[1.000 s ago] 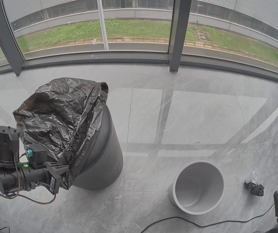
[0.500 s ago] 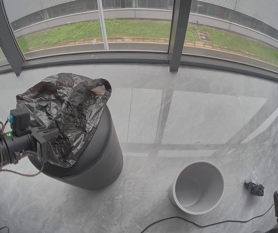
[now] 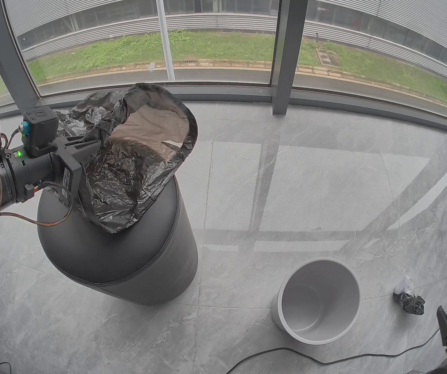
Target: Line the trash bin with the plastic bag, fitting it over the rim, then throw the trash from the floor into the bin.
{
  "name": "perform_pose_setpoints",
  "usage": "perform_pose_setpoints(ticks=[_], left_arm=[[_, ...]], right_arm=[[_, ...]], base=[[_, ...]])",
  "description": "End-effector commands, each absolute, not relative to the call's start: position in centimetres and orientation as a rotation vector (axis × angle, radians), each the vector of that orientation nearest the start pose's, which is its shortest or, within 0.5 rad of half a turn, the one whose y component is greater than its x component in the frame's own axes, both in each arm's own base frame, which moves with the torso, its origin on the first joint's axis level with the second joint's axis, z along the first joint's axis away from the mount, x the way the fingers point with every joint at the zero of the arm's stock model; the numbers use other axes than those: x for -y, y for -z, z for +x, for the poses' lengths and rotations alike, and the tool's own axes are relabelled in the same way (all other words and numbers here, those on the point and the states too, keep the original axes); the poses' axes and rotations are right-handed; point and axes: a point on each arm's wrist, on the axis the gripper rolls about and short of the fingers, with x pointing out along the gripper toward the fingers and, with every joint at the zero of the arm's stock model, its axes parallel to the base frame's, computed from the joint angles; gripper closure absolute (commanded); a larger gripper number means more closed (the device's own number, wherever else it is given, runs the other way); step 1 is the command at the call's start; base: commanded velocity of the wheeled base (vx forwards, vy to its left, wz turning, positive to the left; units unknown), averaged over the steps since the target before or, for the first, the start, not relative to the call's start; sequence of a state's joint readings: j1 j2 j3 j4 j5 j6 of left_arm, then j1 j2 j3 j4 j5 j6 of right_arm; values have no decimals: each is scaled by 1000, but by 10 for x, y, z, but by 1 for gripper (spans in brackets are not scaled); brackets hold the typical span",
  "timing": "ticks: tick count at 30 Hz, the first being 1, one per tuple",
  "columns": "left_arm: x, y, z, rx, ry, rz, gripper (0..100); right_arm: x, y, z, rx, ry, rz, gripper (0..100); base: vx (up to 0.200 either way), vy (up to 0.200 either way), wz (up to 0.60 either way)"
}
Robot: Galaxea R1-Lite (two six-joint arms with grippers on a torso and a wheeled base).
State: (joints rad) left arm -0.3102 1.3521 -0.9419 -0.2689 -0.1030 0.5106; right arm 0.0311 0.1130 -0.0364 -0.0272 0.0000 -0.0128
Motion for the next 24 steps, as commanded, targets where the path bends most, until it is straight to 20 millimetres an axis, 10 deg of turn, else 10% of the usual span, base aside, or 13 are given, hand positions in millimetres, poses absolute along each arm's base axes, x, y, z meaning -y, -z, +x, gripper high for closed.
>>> perform_pose_setpoints(ticks=[1, 4, 10, 18, 24], left_arm=[[71, -297, 206, 42, 431, 510, 100], [75, -298, 204, 49, 446, 510, 100], [82, -300, 202, 68, 463, 508, 100], [84, -299, 207, 64, 462, 507, 100], [87, -307, 215, 86, 457, 502, 100]], right_arm=[[-4, -185, 38, -9, -121, -46, 0], [-16, -235, 104, -9, -262, -128, 0], [-91, -252, 196, -118, -581, -133, 0], [-187, -217, 262, -159, -800, -149, 0], [-221, -176, 277, -230, -869, -173, 0]], base=[[0, 0, 0], [0, 0, 0], [0, 0, 0], [0, 0, 0], [0, 0, 0]])
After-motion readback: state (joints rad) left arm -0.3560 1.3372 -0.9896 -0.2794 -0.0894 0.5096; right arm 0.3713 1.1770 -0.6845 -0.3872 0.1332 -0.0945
